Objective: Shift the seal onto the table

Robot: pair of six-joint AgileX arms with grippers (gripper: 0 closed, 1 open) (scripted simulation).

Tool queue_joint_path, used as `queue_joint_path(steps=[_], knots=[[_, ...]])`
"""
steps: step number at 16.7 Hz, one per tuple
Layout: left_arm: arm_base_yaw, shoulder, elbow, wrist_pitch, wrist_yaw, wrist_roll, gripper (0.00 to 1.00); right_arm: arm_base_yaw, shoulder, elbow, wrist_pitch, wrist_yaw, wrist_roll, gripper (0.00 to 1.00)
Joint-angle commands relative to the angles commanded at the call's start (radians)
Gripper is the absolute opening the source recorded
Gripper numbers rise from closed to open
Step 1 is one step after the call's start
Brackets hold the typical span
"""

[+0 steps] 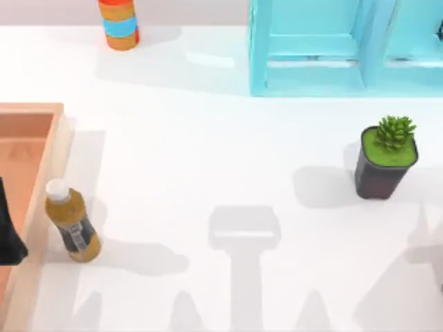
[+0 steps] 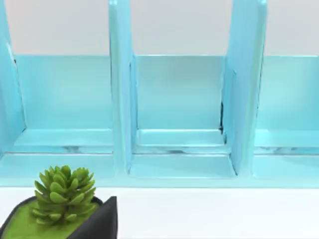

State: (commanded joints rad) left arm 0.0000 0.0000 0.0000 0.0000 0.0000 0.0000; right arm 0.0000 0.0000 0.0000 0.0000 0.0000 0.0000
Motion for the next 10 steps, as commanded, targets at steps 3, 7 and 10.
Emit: queue_joint_path(steps=[3,7,10], knots=[[0.004,0.011,0.011,-0.011,0.0,0.003,1.0,0.0,0.0,0.0,0.0,0.0,0.0,1.0],[0.043,0.159,0.152,-0.141,-0.003,0.044,1.0,0.0,0.0,0.0,0.0,0.0,0.0,1.0],[0.089,0.382,0.33,-0.309,-0.003,0.094,1.0,0.0,0.0,0.0,0.0,0.0,0.0,1.0]])
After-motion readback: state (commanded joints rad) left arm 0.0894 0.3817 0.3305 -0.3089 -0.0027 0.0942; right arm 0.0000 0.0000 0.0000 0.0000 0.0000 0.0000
